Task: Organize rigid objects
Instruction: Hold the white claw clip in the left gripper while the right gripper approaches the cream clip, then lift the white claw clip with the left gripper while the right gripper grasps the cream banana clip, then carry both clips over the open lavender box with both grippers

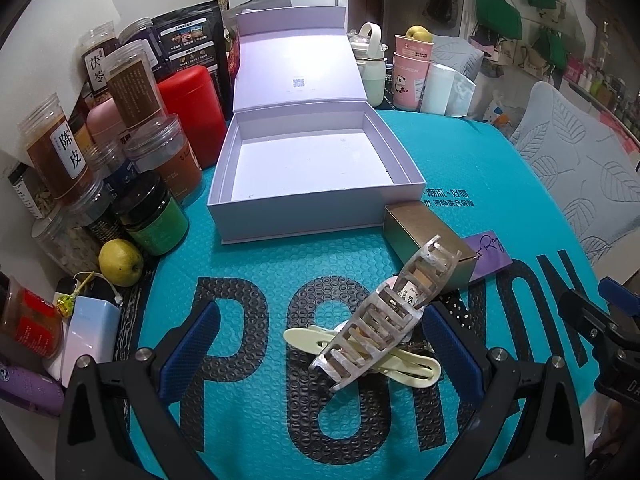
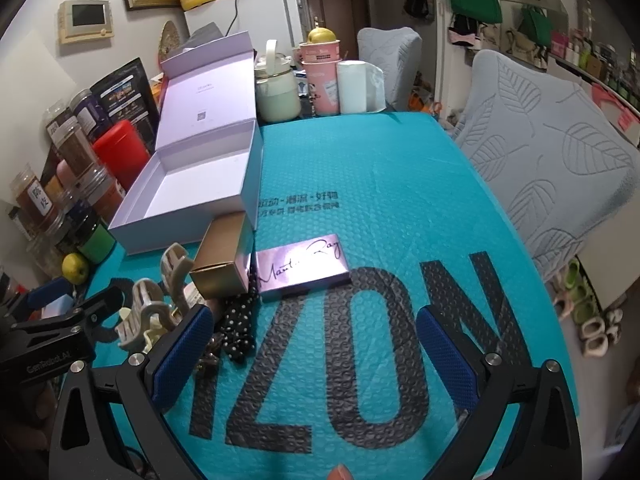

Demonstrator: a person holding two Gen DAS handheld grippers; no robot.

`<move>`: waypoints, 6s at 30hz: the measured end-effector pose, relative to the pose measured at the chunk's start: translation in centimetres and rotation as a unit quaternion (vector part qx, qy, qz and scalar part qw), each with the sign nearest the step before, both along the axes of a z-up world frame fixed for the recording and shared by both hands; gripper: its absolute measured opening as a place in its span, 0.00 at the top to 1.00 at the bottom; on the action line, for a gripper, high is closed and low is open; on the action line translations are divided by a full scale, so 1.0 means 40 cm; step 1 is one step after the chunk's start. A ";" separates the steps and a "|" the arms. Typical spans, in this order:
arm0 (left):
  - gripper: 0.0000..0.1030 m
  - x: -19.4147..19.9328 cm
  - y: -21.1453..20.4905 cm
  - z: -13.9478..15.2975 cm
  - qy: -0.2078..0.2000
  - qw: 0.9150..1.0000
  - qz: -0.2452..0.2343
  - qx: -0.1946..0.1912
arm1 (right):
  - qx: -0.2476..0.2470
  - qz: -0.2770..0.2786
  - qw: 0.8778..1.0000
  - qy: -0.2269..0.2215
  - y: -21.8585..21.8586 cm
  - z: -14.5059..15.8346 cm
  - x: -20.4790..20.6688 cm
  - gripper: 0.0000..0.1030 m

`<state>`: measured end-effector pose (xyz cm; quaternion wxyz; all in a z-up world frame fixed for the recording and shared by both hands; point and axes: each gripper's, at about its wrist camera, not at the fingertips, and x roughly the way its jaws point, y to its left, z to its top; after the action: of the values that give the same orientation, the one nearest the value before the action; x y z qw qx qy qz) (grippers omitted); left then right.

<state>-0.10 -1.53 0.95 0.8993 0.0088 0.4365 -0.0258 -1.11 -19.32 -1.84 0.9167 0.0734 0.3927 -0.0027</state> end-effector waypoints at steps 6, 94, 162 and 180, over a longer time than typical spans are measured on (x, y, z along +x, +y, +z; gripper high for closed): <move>0.00 -0.002 -0.003 -0.002 0.001 1.000 -0.002 -0.003 | -0.001 -0.001 1.000 -0.001 -0.001 -0.001 -0.001 0.00; 0.65 0.047 0.101 -0.014 -0.012 0.993 -0.060 -0.097 | 0.088 0.159 0.981 0.068 0.089 -0.149 0.117 0.05; 0.65 0.005 0.140 -0.030 -0.012 0.991 -0.053 -0.125 | 0.010 0.293 0.956 -0.021 0.309 -0.069 0.093 0.76; 0.65 0.101 0.087 0.045 -0.045 0.990 -0.078 -0.108 | 0.031 0.296 0.953 -0.047 0.259 0.008 0.187 0.76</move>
<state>3.93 1.95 2.73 0.9089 -0.0531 0.3884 -0.1420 6.37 -8.96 -1.53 0.8910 -0.0177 0.3530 0.2849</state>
